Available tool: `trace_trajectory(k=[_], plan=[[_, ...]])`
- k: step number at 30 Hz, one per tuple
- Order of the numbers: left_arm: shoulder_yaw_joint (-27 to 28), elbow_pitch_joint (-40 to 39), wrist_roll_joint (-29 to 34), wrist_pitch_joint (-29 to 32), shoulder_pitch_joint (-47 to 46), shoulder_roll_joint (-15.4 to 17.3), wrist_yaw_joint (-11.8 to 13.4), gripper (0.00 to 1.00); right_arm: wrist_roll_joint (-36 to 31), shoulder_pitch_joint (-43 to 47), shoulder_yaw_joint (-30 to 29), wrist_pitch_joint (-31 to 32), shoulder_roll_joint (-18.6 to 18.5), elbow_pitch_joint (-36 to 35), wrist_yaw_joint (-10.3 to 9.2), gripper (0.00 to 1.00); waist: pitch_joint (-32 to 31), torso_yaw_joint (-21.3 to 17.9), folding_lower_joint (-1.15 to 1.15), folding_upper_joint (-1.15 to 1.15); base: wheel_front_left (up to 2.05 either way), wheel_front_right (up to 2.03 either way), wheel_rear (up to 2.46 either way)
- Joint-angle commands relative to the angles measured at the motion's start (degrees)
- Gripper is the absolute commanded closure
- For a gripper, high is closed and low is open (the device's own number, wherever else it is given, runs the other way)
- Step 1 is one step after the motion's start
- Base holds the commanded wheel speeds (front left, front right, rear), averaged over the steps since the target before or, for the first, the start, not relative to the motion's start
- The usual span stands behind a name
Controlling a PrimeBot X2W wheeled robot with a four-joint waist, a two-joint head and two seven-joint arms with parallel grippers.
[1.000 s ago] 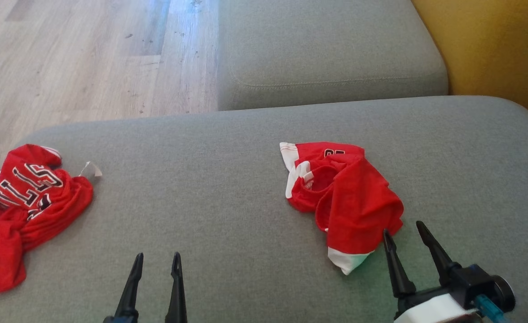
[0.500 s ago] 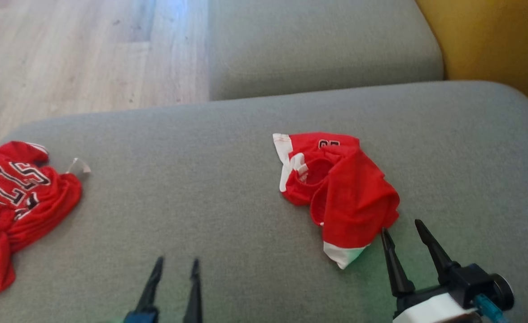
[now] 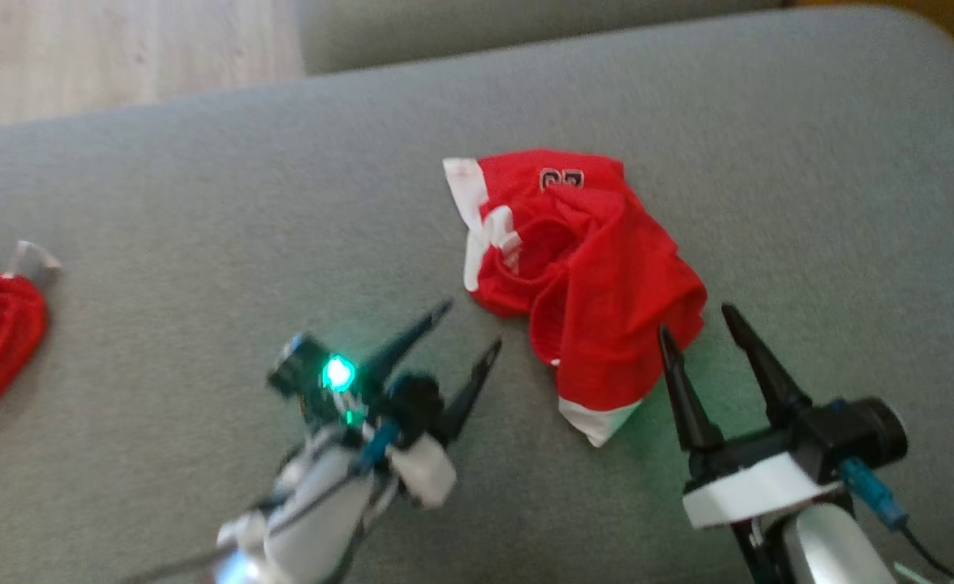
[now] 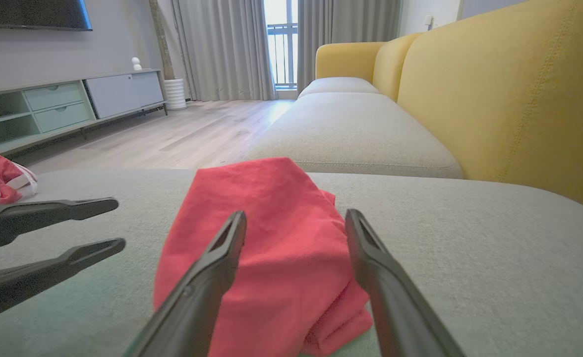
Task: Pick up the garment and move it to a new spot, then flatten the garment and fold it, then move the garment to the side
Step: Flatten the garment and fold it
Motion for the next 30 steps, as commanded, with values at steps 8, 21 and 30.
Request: trace_trajectory(k=[8,21,30], plan=[[-4.5,4.5,2.7,-0.4,-14.2,0.0,-1.0,0.00,0.5,-4.5,1.7,-0.6,-0.2,-3.0,-0.04,0.00,8.4,-5.5,-0.02,0.00,0.00,0.00,0.00],[-11.6,13.7,-0.3,-0.5,-21.1,-0.1,-2.0,1.00,1.8,-5.9,2.3,-0.6,-0.2,-2.9,-0.04,0.00,9.4,-7.7,-0.02,0.00,0.00,0.00,0.00],[-10.2,9.1,-2.4,-0.5,-26.4,0.4,-0.1,1.00,2.6,-4.1,2.4,-0.6,-0.2,-1.9,-0.04,0.00,3.1,-6.9,-0.02,0.00,0.00,0.00,0.00]])
